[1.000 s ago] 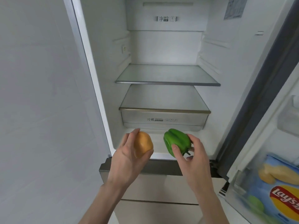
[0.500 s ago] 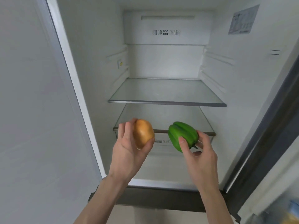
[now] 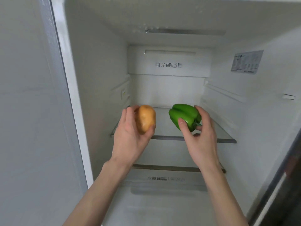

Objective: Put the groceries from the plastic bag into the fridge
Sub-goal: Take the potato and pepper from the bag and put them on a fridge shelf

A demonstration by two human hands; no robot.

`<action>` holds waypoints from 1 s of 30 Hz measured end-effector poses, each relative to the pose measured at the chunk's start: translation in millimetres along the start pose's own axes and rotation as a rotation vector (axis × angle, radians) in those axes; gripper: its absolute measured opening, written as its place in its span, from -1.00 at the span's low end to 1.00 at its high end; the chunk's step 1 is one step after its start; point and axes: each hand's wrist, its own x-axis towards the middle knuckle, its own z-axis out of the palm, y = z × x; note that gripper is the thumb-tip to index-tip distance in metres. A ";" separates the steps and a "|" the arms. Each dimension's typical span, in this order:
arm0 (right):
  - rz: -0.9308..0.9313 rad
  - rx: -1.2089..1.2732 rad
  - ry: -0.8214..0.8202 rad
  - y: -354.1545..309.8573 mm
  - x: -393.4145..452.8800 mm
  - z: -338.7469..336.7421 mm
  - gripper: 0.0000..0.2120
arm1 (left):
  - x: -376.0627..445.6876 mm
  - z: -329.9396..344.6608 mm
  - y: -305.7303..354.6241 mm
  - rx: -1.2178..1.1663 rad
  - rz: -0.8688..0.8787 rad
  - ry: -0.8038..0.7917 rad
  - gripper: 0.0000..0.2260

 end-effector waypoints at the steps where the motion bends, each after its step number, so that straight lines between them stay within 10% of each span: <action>1: -0.005 -0.009 -0.005 -0.1 7.0 5.0 -0.40 | 6.2 0.6 -4.1 0.004 0.001 -0.002 -0.46; 30: 0.124 -0.095 -0.255 18.1 89.8 75.5 -0.34 | 82.7 44.4 -56.3 0.281 -0.191 -0.225 -0.52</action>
